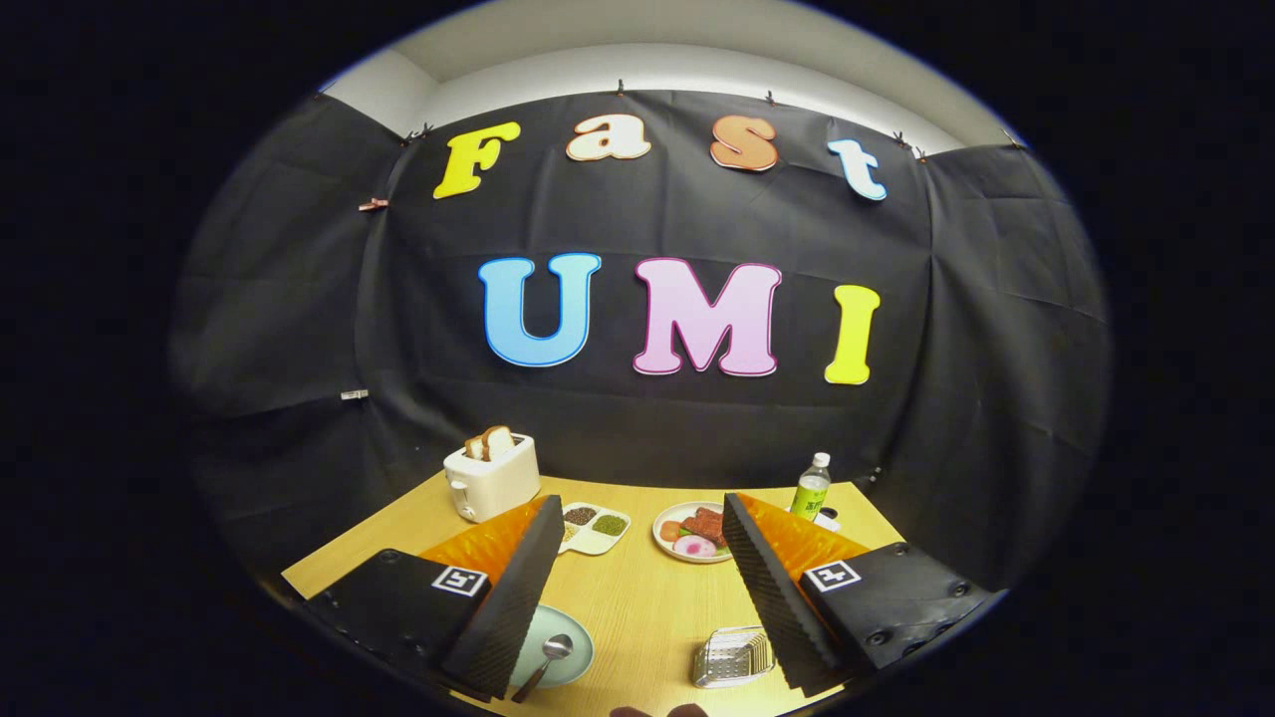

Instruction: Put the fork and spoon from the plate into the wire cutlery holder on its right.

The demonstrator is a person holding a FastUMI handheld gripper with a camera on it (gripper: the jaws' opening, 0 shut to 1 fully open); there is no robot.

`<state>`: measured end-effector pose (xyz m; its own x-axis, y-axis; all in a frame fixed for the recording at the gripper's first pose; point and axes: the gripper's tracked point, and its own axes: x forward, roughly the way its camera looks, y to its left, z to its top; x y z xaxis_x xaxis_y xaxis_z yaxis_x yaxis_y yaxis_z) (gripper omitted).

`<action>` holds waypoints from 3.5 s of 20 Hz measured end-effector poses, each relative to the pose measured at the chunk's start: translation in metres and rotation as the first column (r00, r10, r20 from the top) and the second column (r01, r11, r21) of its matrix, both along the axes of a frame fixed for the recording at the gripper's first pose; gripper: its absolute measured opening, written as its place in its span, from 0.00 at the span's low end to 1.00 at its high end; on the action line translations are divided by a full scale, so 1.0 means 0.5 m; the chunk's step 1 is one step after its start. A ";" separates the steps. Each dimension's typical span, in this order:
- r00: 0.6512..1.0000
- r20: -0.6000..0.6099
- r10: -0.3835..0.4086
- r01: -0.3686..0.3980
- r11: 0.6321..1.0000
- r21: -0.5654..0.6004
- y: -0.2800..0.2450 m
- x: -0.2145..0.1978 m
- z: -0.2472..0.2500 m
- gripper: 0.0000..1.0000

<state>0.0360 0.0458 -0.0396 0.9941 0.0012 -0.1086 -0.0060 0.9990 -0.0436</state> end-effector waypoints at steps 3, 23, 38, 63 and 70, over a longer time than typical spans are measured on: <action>0.997 -0.062 0.049 -0.048 0.999 0.013 0.043 0.007 -0.041 0.99; 0.652 -0.754 0.083 -0.166 0.986 -0.036 0.200 -0.040 -0.548 0.94; 0.397 -0.918 -0.010 -0.149 0.986 -0.075 0.191 -0.057 -0.715 0.51; 0.375 -0.892 0.251 -0.113 0.968 0.225 0.102 -0.086 -0.532 0.06; 0.354 -0.901 0.250 -0.164 0.965 0.204 -0.069 -0.098 -0.424 0.06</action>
